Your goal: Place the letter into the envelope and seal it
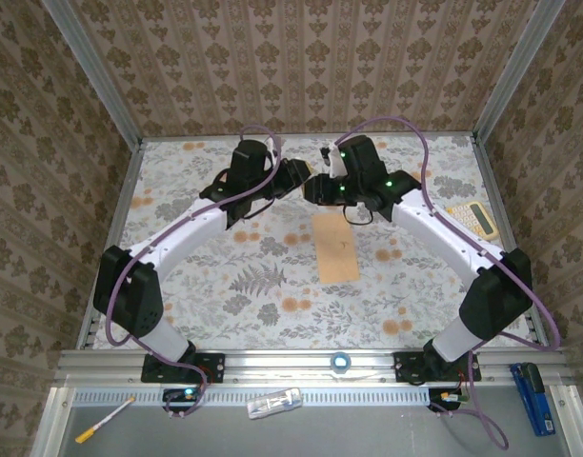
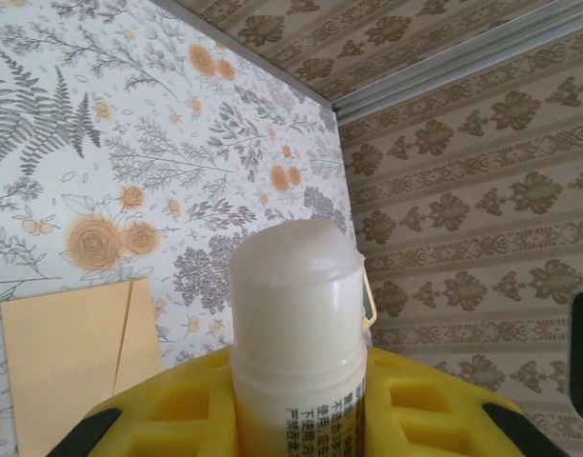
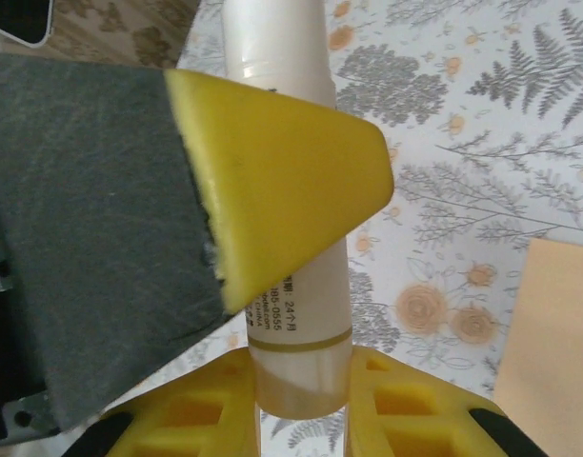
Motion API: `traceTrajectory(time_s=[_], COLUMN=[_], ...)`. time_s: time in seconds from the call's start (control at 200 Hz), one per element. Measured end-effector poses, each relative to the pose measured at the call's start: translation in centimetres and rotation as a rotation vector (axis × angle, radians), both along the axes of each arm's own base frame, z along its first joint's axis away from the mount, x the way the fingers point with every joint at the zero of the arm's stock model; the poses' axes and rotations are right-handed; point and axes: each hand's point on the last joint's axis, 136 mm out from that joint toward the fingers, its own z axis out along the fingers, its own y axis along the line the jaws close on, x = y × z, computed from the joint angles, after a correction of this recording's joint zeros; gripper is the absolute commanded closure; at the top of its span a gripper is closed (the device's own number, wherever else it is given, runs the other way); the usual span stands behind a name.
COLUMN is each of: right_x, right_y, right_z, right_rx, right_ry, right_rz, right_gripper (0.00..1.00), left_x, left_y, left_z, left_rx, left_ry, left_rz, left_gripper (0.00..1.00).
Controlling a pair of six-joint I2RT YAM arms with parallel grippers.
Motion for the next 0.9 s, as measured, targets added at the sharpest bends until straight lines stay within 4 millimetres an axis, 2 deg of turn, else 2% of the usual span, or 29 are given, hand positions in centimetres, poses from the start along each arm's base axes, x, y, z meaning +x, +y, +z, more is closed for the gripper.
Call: traceTrajectory(time_s=[0.27, 0.58, 0.72, 0.815, 0.9], right_x=[0.2, 0.2, 0.3, 0.2, 0.0], right_y=[0.5, 0.2, -0.9, -1.9, -2.7], right_z=[-1.3, -1.6, -1.4, -1.3, -0.4], right_rx=[-0.184, -0.212, -0.086, 0.063, 0.215], right_ry=[-0.089, -0.096, -0.027, 0.053, 0.113], right_rz=[-0.039, -0.043, -0.027, 0.001, 0.041], right_gripper=[0.78, 0.71, 0.59, 0.51, 0.42], left_x=[0.2, 0.2, -0.2, -0.5, -0.8], left_y=[0.6, 0.5, -0.4, -1.3, -1.8], left_z=[-1.2, -1.6, -0.6, 0.5, 1.4], left_rx=[0.039, 0.031, -0.013, -0.047, -0.075], left_ry=[0.03, 0.055, 0.031, -0.002, -0.024], left_rz=[0.033, 0.04, 0.002, -0.031, -0.062], left_gripper=[1.0, 1.0, 1.0, 1.0, 1.0])
